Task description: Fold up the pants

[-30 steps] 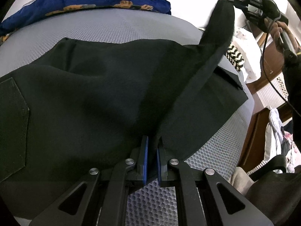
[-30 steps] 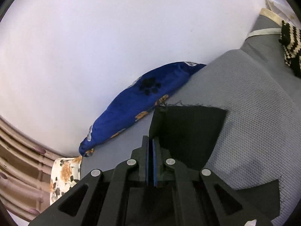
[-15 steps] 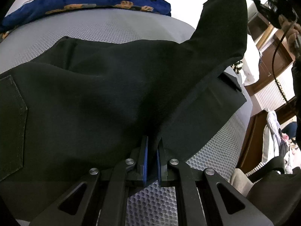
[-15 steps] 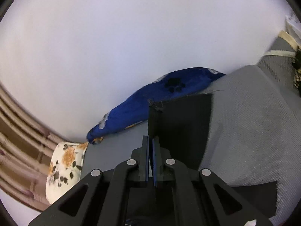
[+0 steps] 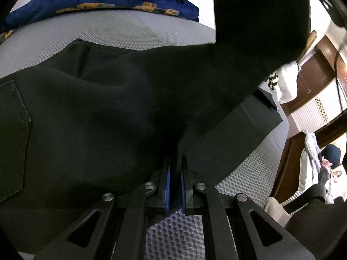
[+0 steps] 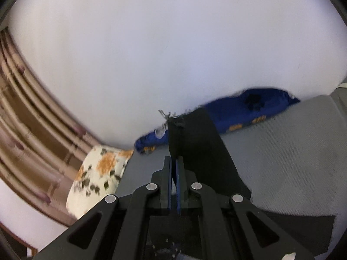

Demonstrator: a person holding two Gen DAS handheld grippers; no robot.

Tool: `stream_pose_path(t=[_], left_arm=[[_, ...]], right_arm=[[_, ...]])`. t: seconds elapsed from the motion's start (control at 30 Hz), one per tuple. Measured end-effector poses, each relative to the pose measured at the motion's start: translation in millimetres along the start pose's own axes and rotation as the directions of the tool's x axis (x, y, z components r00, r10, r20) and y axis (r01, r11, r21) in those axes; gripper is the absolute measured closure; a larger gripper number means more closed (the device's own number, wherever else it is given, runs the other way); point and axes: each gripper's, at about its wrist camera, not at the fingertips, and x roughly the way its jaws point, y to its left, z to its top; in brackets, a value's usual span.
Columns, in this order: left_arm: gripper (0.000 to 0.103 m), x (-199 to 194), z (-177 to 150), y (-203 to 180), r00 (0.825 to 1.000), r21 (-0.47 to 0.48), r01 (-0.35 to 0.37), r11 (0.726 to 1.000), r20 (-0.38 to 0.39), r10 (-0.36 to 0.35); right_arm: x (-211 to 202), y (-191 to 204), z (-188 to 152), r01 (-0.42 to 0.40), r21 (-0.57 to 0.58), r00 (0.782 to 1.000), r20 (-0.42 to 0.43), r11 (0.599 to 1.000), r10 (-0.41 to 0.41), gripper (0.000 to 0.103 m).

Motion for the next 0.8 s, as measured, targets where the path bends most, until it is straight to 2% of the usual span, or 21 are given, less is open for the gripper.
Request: stream_pose_path(t=[0.1, 0.17, 0.3, 0.4, 0.5, 0.53, 0.63, 0.7, 0.77, 0.8], left_arm=[[0.095, 0.3, -0.5, 0.3, 1.000, 0.000, 0.002, 1.000, 0.002, -0.002], [0.095, 0.2, -0.5, 0.1, 1.000, 0.002, -0.003, 1.000, 0.002, 0.003], [0.095, -0.4, -0.3, -0.7, 1.000, 0.000, -0.006, 1.000, 0.001, 0.006], [0.095, 0.2, 0.0, -1.2, 1.000, -0.001, -0.008, 1.000, -0.001, 0.008], [0.095, 0.6, 0.3, -2.2, 1.000, -0.002, -0.008, 1.000, -0.001, 0.008], [0.095, 0.7, 0.4, -2.1, 1.000, -0.003, -0.007, 1.000, -0.002, 0.007], [0.095, 0.9, 1.4, -1.4, 1.000, -0.007, -0.001, 1.000, -0.004, 0.001], [0.095, 0.3, 1.9, 0.5, 1.000, -0.013, 0.002, 1.000, -0.005, -0.002], [0.095, 0.3, 2.0, 2.5, 1.000, -0.014, 0.006, 1.000, -0.006, -0.006], [0.095, 0.2, 2.0, 3.1, 1.000, -0.016, 0.008, 1.000, -0.005, -0.008]], right_arm=[[22.3, -16.6, -31.0, 0.014, 0.024, 0.994, -0.109, 1.000, -0.011, 0.099], [47.6, -33.5, -60.3, 0.017, 0.070, 0.980, -0.198, 0.997, -0.003, 0.099], [98.2, -57.6, -117.9, 0.061, 0.099, 0.936, -0.350, 0.993, -0.023, 0.099], [129.0, -76.5, -153.9, 0.081, 0.121, 0.902, -0.432, 0.989, -0.021, 0.098], [138.6, -89.4, -166.4, 0.129, 0.071, 0.891, -0.445, 0.989, -0.084, 0.094], [135.1, -96.3, -165.7, 0.137, 0.093, 0.899, -0.430, 0.986, -0.085, 0.091], [104.6, -119.5, -151.4, 0.147, 0.161, 0.943, -0.321, 0.976, -0.089, 0.087], [81.4, -138.0, -146.0, 0.165, 0.215, 0.958, -0.265, 0.963, -0.105, 0.082], [54.8, -163.6, -146.9, 0.233, 0.249, 0.956, -0.235, 0.940, -0.174, 0.081], [43.2, -177.7, -150.4, 0.293, 0.249, 0.943, -0.237, 0.923, -0.235, 0.081]])
